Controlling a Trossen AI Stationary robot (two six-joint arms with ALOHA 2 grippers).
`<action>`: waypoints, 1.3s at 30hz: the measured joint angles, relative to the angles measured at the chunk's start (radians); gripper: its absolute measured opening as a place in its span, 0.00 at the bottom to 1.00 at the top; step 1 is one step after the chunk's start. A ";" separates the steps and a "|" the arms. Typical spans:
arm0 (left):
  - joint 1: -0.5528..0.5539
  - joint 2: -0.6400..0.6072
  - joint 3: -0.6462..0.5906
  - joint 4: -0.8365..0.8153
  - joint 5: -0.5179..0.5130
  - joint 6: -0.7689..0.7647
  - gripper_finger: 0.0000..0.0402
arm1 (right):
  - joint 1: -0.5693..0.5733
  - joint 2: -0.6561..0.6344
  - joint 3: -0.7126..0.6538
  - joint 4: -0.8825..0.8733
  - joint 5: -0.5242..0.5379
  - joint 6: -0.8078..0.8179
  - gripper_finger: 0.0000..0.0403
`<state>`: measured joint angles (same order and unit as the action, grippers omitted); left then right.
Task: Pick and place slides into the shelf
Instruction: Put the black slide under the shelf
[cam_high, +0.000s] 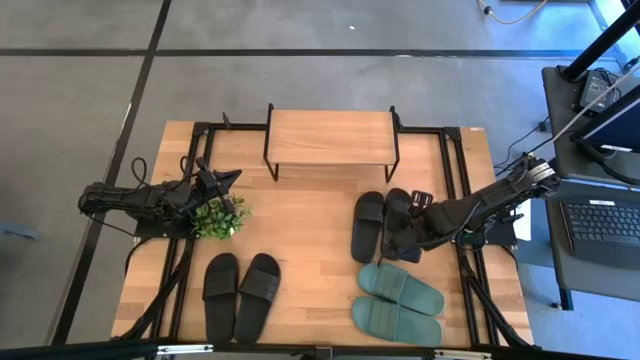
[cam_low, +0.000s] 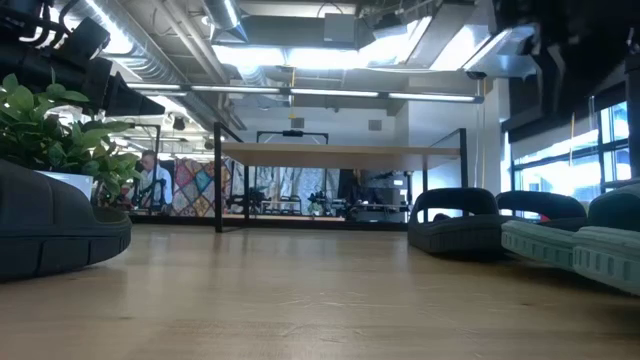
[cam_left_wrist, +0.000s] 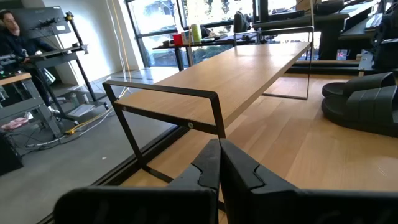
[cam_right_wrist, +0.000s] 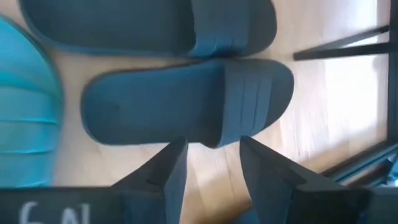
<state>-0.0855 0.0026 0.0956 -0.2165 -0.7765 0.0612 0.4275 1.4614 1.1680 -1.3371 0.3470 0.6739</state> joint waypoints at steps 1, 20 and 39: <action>0.000 0.000 0.000 0.000 0.000 0.000 0.00 | 0.004 0.006 -0.011 0.001 0.000 0.000 0.36; 0.000 0.000 0.000 0.000 0.000 0.002 0.00 | 0.005 0.025 -0.238 0.146 0.000 -0.002 0.35; 0.000 0.000 -0.001 0.046 0.019 0.029 0.00 | -0.011 0.024 -0.273 0.237 0.001 -0.053 0.35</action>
<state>-0.0854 0.0029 0.0944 -0.1702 -0.7570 0.0898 0.4165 1.4857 0.8951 -1.0996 0.3477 0.6205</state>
